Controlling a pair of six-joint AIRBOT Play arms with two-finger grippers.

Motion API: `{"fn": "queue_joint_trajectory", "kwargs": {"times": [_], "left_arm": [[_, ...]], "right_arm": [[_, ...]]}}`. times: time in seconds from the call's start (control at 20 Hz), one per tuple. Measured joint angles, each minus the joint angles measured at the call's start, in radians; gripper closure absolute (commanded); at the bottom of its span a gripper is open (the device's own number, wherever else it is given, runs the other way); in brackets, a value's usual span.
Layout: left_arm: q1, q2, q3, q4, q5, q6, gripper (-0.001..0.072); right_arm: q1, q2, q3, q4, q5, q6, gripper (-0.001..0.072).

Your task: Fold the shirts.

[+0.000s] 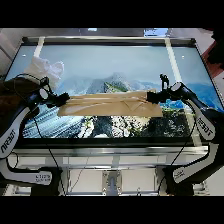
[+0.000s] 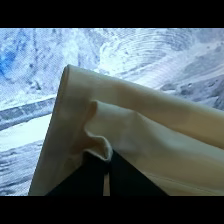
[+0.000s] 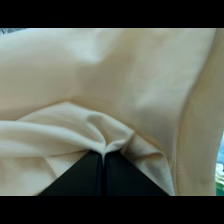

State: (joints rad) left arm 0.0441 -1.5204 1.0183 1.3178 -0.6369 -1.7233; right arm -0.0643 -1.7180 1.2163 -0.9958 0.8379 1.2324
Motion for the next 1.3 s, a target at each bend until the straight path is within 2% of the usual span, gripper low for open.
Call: {"fn": "queue_joint_trajectory", "kwargs": {"times": [0.05,0.1,0.15,0.2,0.35,0.4,0.65,0.7,0.8,0.9,1.05,1.3], "left_arm": [[-0.001,-0.004,0.002,-0.010,0.008,-0.002,0.0288],[-0.003,-0.007,0.008,-0.018,0.014,-0.005,0.0258],[-0.004,-0.008,0.019,-0.025,0.017,-0.005,0.0259],[-0.004,-0.008,0.037,-0.027,0.016,-0.005,0.0259],[-0.005,0.011,0.120,-0.037,-0.019,-0.005,0.0259],[-0.005,0.023,0.151,-0.039,-0.031,-0.005,0.0259],[-0.005,0.098,0.292,-0.043,-0.080,-0.005,0.0256],[-0.005,0.111,0.306,-0.046,-0.085,-0.005,0.0190],[-0.007,0.127,0.324,-0.065,-0.095,-0.005,0.0169],[-0.008,0.136,0.334,-0.102,-0.099,0.013,0.0169],[-0.013,0.142,0.341,-0.208,-0.095,0.110,0.0170],[-0.099,0.144,0.344,-0.352,-0.027,0.446,0.0182]], "right_arm": [[0.000,-0.002,0.000,0.007,-0.002,-0.002,0.0615],[-0.001,-0.002,0.001,0.011,-0.002,-0.003,0.0512],[-0.002,0.000,0.006,0.018,0.005,-0.005,0.0407],[-0.005,0.006,0.016,0.013,0.016,-0.007,0.0352],[-0.024,0.052,0.075,0.014,0.096,-0.019,0.0349],[-0.034,0.074,0.095,0.005,0.131,-0.022,0.0328],[-0.143,0.207,0.155,-0.096,0.220,-0.029,0.0316],[-0.172,0.221,0.158,-0.108,0.228,-0.022,0.0275],[-0.233,0.226,0.156,-0.093,0.245,-0.003,0.0250],[-0.293,0.196,0.151,-0.044,0.277,-0.002,0.0094],[-0.363,0.109,0.149,0.055,0.333,-0.015,0.0091],[-0.404,-0.061,0.148,0.267,0.385,-0.102,0.0092]]}}
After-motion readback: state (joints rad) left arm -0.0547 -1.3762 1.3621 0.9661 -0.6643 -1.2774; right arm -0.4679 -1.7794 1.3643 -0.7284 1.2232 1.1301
